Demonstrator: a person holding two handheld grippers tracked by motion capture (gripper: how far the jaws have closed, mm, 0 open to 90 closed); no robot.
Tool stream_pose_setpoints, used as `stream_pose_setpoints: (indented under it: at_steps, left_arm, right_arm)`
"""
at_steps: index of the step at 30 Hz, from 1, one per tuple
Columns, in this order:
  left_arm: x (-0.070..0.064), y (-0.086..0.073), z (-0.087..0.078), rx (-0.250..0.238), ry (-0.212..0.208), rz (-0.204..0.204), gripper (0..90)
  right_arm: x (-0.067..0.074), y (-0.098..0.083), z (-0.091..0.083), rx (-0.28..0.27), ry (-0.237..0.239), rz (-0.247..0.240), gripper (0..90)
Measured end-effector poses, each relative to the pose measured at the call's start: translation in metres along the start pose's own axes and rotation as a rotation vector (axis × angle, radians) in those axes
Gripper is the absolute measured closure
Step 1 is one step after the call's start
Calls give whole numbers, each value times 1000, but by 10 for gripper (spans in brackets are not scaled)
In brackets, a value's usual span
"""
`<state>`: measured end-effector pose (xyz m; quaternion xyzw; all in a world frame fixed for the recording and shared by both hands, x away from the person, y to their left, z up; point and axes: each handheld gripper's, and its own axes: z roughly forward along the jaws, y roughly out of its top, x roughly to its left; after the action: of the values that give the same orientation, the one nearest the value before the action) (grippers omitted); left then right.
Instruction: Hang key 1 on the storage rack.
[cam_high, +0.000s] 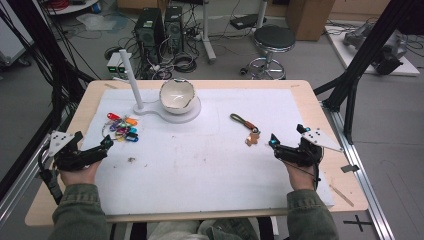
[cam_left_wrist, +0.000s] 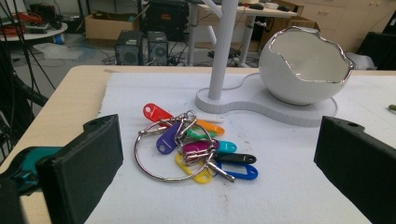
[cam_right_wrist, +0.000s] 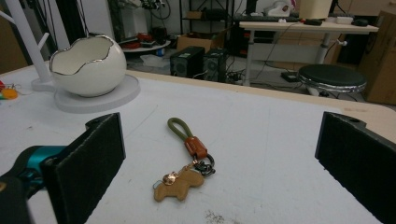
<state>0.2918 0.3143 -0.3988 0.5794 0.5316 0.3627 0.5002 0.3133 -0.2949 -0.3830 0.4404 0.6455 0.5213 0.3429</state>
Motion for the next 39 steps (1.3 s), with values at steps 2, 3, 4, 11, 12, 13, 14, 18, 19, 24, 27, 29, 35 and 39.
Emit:
stream_pose_setpoints:
  at_steps: [2, 3, 4, 11, 12, 13, 14, 18, 19, 24, 27, 29, 35, 39]
  left_arm:
    - [0, 0, 0, 1, 2, 1, 17]
    - [0, 0, 0, 2, 1, 1, 17]
    - [0, 0, 1, 4, 0, 0, 17]
    - [0, 0, 1, 6, -6, -2, 17]
    - [0, 0, 1, 6, -7, -3, 17]
    - [0, 0, 1, 5, -6, -2, 17]
    - [0, 0, 1, 6, -7, -3, 17]
    - [0, 0, 0, 5, -8, -3, 17]
    - [0, 0, 0, 5, -8, -3, 17]
    - [1, 0, 0, 4, -7, -8, 17]
    - [1, 0, 0, 4, -6, -8, 17]
    - [1, 0, 1, 2, -5, -11, 17]
    - [0, 0, 0, 7, -6, -7, 17]
    - [2, 0, 0, 7, -5, -14, 17]
  right_arm:
    - [-1, 0, 0, -1, 4, 0, 5]
    - [-1, 0, 0, 1, 4, 7, 5]
    - [-1, 0, 0, 1, 4, 7, 5]
    - [-1, 0, 0, 1, 6, 5, 5]
    - [-1, 0, 0, 0, 6, 4, 5]
    - [-1, 0, 0, 1, 7, 4, 5]
    - [-1, 0, 0, 1, 7, 4, 5]
    - [-1, 2, 0, 10, 10, 7, 5]
    - [-1, 2, 0, 14, 10, 10, 5]
    - [-2, 4, 0, 28, 8, 12, 5]
    - [-2, 5, 0, 31, 8, 6, 5]
    - [-2, 6, 1, 43, 9, 6, 5]
    - [-1, 9, 8, 86, 27, -8, 5]
    - [-1, 13, 15, 129, 47, -8, 5]
